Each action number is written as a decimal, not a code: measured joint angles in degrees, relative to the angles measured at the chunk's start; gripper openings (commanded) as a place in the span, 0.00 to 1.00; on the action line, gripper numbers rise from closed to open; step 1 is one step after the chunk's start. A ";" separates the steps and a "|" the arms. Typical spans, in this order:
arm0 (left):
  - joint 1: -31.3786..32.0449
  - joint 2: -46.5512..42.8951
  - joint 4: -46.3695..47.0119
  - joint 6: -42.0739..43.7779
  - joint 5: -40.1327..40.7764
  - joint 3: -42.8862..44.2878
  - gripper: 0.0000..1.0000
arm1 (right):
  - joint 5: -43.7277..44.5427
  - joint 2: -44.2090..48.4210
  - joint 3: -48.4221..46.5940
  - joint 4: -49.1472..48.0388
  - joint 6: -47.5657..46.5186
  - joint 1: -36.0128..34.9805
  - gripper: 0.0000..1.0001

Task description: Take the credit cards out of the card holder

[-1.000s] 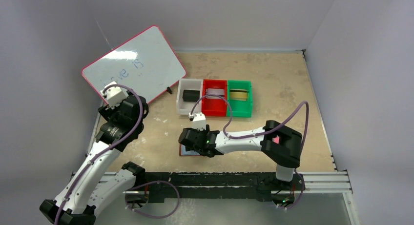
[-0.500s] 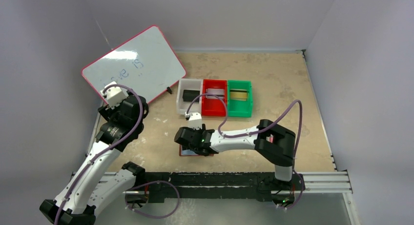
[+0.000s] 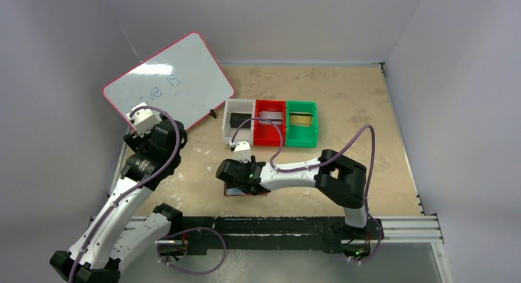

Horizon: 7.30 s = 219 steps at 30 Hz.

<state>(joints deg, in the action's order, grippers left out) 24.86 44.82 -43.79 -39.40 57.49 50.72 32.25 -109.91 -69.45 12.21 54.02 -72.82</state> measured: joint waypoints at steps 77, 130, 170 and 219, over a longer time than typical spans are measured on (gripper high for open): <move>-0.81 7.19 0.70 0.02 -3.06 0.00 0.81 | 0.79 -3.08 -4.37 1.70 -1.73 -0.33 0.63; 11.21 13.68 31.89 -13.53 -66.77 -24.44 0.68 | -27.04 10.99 27.98 -38.64 6.08 14.75 0.35; 13.27 21.94 47.67 -16.22 -65.46 -28.70 0.60 | -29.00 13.62 33.90 -44.30 10.10 17.51 0.19; 15.47 26.73 53.37 -21.09 -68.83 -29.90 0.25 | -19.69 29.81 39.85 -36.65 10.01 17.46 0.35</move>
<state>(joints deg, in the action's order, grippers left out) 40.34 71.55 9.58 -60.49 -11.33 20.82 12.56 -80.09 -29.61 -24.45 64.03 -55.35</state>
